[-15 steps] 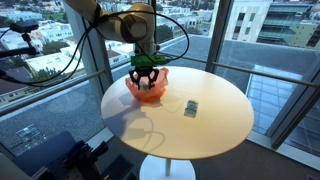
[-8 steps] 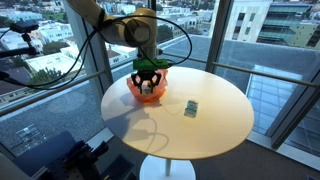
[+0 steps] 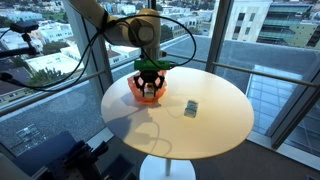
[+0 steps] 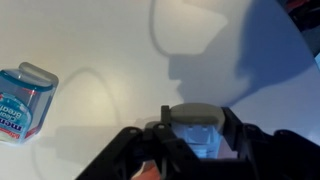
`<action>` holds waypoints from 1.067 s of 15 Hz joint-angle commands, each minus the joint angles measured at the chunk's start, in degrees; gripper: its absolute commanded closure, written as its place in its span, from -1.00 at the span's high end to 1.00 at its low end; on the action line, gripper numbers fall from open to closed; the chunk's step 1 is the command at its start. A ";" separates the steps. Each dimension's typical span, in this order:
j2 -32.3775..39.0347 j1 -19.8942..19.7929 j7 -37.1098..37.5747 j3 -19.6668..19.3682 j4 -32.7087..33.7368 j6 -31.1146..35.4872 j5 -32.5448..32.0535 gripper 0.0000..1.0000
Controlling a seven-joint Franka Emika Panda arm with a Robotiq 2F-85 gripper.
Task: Put the white container in the orange plastic bag
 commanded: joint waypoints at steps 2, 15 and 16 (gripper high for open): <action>3.57 0.14 3.97 0.32 4.90 -4.56 -1.89 -0.08; 9.66 0.56 6.81 1.89 11.51 -9.24 -1.68 0.28; 9.67 0.62 6.96 2.02 11.75 -9.40 -1.69 0.34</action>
